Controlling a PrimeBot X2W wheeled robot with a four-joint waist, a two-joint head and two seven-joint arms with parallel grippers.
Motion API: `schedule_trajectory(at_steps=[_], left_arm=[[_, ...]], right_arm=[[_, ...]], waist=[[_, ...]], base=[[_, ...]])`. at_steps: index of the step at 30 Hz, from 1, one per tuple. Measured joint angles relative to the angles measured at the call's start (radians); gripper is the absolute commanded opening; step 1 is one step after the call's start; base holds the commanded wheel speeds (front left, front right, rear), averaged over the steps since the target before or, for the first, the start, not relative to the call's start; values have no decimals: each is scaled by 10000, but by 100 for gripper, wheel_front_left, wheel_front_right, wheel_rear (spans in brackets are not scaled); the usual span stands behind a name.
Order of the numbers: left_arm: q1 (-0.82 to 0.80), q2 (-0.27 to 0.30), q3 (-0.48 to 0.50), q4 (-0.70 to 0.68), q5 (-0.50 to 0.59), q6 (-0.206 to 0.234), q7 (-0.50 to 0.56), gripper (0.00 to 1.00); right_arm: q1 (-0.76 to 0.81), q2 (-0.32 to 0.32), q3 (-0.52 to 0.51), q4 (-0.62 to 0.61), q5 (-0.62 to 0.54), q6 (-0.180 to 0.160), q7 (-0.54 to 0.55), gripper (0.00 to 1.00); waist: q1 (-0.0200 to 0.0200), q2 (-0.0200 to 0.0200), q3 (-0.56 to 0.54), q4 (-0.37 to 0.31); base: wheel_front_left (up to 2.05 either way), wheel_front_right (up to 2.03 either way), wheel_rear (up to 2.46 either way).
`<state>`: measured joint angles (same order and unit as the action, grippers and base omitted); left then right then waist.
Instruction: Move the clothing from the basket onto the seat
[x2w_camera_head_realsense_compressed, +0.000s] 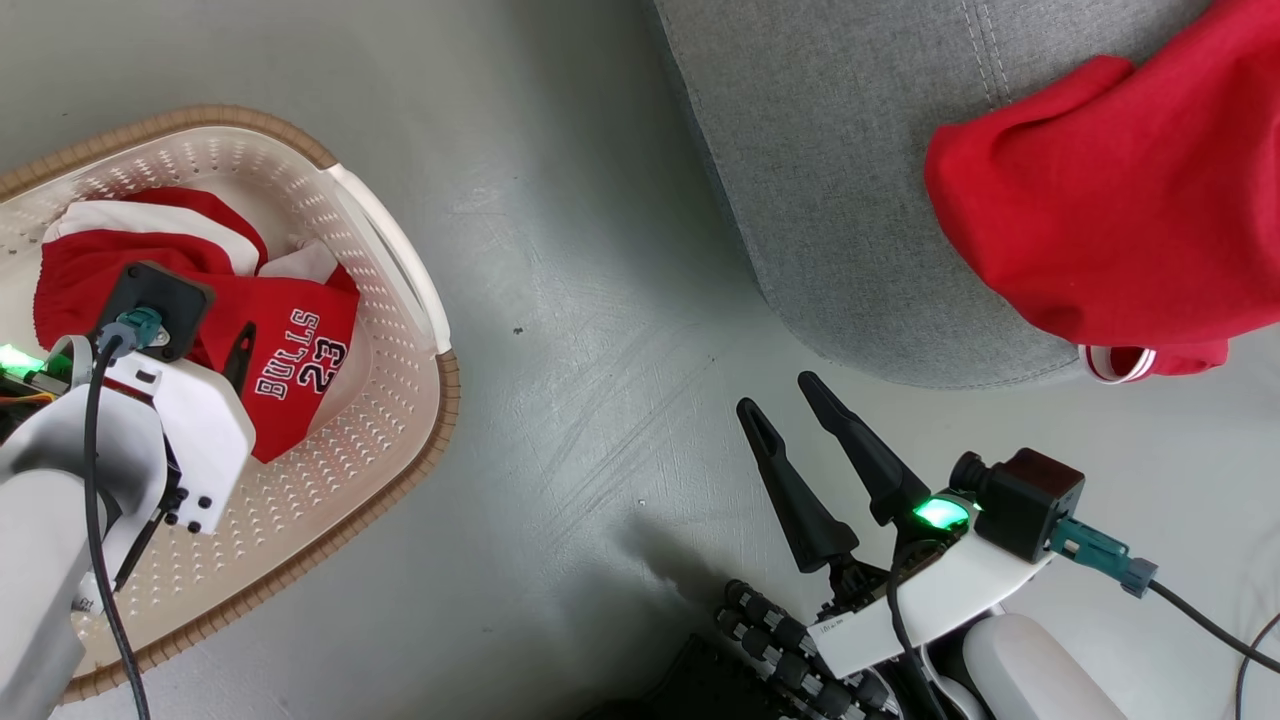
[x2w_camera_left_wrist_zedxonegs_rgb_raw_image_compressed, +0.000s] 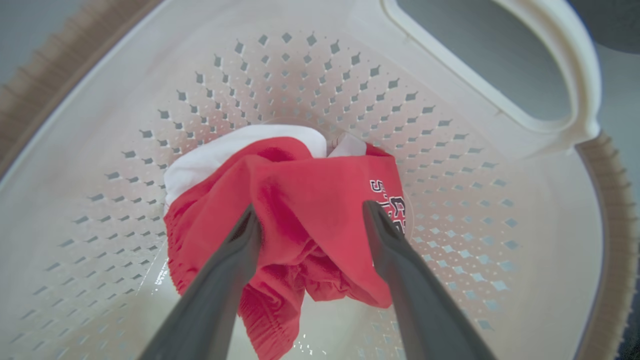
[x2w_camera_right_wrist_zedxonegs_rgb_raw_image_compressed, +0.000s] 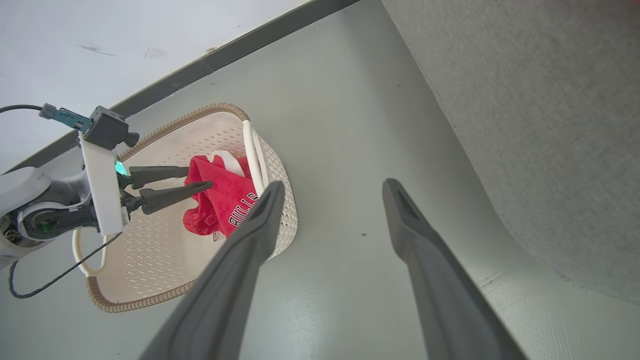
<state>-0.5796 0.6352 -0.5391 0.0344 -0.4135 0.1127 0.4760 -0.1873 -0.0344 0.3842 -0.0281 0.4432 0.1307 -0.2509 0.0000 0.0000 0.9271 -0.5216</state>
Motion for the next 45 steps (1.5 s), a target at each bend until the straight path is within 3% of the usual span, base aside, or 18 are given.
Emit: schedule_trajectory(at_steps=[3,7,8,10,11,15,16,17,31,45], left_arm=[[-17,6,36,17,0,0,-71,99],[-33,25,63,61,0,0,-127,65],[-33,27,61,75,0,0,-157,47],[-33,23,54,111,0,0,-180,38],[-33,21,48,121,0,-2,-201,21],[-33,21,29,173,0,-25,-249,17],[-34,19,29,178,0,-44,-276,14],[-35,17,27,180,0,-84,-290,0],[-35,-77,174,140,-326,-100,-671,0],[45,-347,807,-190,-945,-94,-1613,0]], right_arm=[[-2,0,4,-4,0,0,0,100],[-4,0,-8,-8,0,0,0,100],[-4,0,-13,-8,0,0,0,100],[-4,0,-19,-8,0,0,0,100],[-4,2,-23,-8,0,0,0,100],[-3,2,-29,-8,-2,0,0,100],[-4,2,-33,-8,-2,0,0,100],[-4,2,-40,-8,-2,0,0,100],[-299,4,-171,50,-61,0,0,100],[-1260,-4,-558,545,-535,0,0,100]], waist=[[0,0,3,-3],[0,0,7,-8],[0,0,11,-8],[0,0,19,-9],[0,0,23,-8],[0,0,36,-9],[0,0,38,-9],[0,0,39,-9],[0,0,-99,39],[0,0,-488,577]], base=[[0,0,0],[0,0,0],[0,0,0],[0,0,0],[0,0,0],[0,0,0],[0,0,0],[0,0,0],[0,0,0],[0,0,0]])
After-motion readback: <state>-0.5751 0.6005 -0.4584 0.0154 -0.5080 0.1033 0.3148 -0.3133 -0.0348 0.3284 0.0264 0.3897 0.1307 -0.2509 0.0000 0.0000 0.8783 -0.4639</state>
